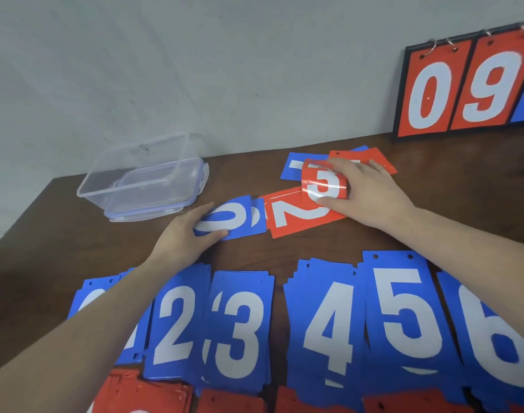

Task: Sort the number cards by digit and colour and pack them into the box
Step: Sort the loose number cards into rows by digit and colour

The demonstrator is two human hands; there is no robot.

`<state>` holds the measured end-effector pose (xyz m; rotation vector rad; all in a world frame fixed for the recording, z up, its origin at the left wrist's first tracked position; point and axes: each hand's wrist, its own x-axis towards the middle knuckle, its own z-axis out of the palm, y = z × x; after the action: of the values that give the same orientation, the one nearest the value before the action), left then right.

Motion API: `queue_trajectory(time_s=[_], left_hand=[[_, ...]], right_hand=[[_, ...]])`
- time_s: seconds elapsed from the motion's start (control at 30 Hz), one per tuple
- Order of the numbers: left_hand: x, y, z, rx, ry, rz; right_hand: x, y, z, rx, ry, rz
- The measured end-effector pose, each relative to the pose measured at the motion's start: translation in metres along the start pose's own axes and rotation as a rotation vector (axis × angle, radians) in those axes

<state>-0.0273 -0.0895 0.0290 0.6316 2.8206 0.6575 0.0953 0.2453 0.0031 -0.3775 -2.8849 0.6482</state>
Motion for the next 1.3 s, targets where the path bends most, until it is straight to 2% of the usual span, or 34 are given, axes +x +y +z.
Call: queue_trajectory(time_s=[0.17,0.3,0.47,0.67,0.9,1.07,1.13,1.23,1.3], left_hand=[[-0.002,0.011,-0.007,-0.049,0.052,-0.022],[-0.010,0.022,-0.011,-0.142,0.073,0.018],[-0.035,0.033,-0.015,-0.221,0.118,0.084],[-0.077,0.033,-0.019,-0.658,0.092,0.021],[-0.122,0.010,-0.022,-0.923,-0.032,-0.059],[-0.147,-0.024,-0.031,-0.989,-0.014,-0.102],[-0.158,-0.042,-0.037,-1.010,0.015,-0.094],[-0.171,-0.068,-0.046,-1.033,0.140,-0.134],[-0.178,-0.083,-0.057,-1.185,0.198,-0.214]], right_hand=[[-0.015,-0.010,-0.010,0.063,0.067,-0.097],[-0.020,-0.012,-0.017,0.477,0.078,0.026],[-0.036,-0.026,-0.022,0.621,0.010,0.107],[-0.073,-0.049,-0.025,0.773,-0.026,0.158],[-0.112,-0.085,-0.017,0.837,-0.138,0.129],[-0.131,-0.119,-0.007,0.831,-0.175,0.092],[-0.137,-0.134,-0.005,0.845,-0.165,0.105],[-0.142,-0.156,0.001,0.900,-0.160,0.134],[-0.142,-0.171,0.008,0.921,-0.169,0.138]])
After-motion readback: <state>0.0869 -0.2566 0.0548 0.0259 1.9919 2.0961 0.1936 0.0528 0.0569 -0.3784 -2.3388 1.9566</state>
